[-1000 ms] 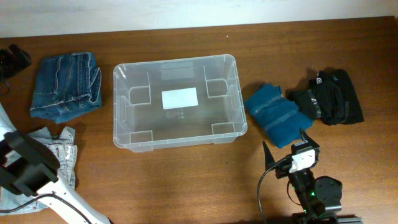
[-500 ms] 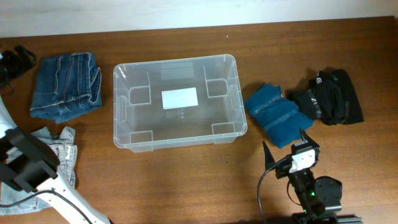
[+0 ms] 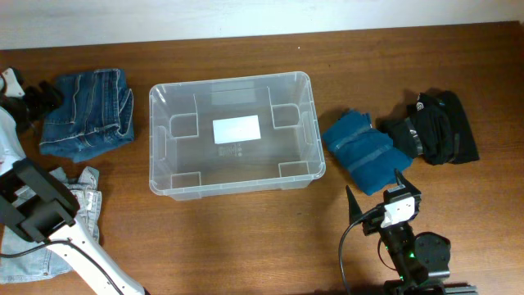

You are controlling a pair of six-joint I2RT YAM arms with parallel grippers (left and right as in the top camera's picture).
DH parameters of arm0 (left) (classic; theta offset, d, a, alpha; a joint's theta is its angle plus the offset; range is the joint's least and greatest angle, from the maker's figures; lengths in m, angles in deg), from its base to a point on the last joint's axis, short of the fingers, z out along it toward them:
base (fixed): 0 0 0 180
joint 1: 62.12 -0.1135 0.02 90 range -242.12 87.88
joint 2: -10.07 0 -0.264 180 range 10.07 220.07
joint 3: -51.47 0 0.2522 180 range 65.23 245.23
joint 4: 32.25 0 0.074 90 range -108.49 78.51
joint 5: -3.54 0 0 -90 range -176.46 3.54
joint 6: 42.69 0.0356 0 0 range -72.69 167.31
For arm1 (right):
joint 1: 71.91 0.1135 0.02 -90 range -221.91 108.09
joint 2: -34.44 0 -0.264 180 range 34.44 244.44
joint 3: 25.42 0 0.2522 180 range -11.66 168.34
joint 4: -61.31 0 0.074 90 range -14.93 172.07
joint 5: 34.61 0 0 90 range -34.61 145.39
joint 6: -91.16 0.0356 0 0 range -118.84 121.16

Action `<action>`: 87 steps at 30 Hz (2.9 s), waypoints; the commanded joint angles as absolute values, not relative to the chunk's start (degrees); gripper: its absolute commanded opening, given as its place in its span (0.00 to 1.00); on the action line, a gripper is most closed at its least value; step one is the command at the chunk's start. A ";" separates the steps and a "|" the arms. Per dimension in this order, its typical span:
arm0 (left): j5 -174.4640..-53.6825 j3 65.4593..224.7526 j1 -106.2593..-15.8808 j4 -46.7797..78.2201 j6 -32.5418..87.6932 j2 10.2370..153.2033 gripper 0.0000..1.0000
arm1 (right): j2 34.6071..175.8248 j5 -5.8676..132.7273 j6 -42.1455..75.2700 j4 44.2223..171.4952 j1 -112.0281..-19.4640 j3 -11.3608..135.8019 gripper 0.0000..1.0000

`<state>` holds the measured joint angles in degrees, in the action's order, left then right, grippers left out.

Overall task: Pack container
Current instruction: 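Reach the left gripper to the dark-blue jeans and grasp their edge, then lift the dark-blue jeans with the left gripper over the container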

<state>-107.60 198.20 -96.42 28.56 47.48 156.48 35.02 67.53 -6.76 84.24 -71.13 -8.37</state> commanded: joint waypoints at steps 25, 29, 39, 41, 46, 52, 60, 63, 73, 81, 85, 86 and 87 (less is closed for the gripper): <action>-129.79 198.83 -95.27 41.78 52.15 162.54 0.67 | 34.65 67.83 -7.00 84.22 -71.61 -8.87 0.98; -129.79 198.83 -94.41 41.54 52.15 162.54 0.24 | 34.65 67.83 -7.00 84.24 -71.61 -8.87 0.98; -130.99 198.85 -93.17 39.47 47.94 162.51 0.01 | 34.65 67.83 -6.98 84.22 -71.61 -8.87 0.98; -135.03 200.03 -93.10 39.23 47.98 162.51 0.01 | 34.65 67.83 -6.98 84.22 -71.61 -8.87 0.98; -135.76 205.98 -92.62 43.36 47.96 162.21 0.01 | 34.65 67.83 -7.00 84.22 -71.59 -8.87 0.98; -134.53 222.04 -91.79 53.67 47.98 162.21 0.01 | 34.65 67.83 -7.00 84.22 -71.61 -8.87 0.98; -134.07 245.36 -90.78 63.86 46.93 162.19 0.01 | 34.65 67.83 -6.98 84.22 -71.61 -8.87 0.98; -134.05 245.06 -90.33 63.90 46.45 159.19 0.01 | 34.65 67.83 -6.98 84.22 -71.61 -8.87 0.98; -134.07 245.06 -84.64 64.32 46.47 150.36 0.01 | 34.65 67.83 -7.00 84.22 -71.61 -8.87 0.98; -134.27 245.06 -82.78 63.42 42.71 142.23 0.01 | 34.65 67.83 -6.98 84.22 -71.61 -8.87 0.98; -137.33 245.06 -82.46 64.78 40.37 138.84 0.01 | 34.65 67.83 -7.00 84.22 -71.61 -8.87 0.98; -138.62 245.06 -82.26 65.63 39.80 138.34 0.01 | 34.65 67.83 -7.00 84.22 -71.61 -8.87 0.98; -139.93 245.06 -82.02 66.70 39.02 137.90 0.01 | 34.65 67.83 -7.00 84.22 -71.61 -8.87 0.99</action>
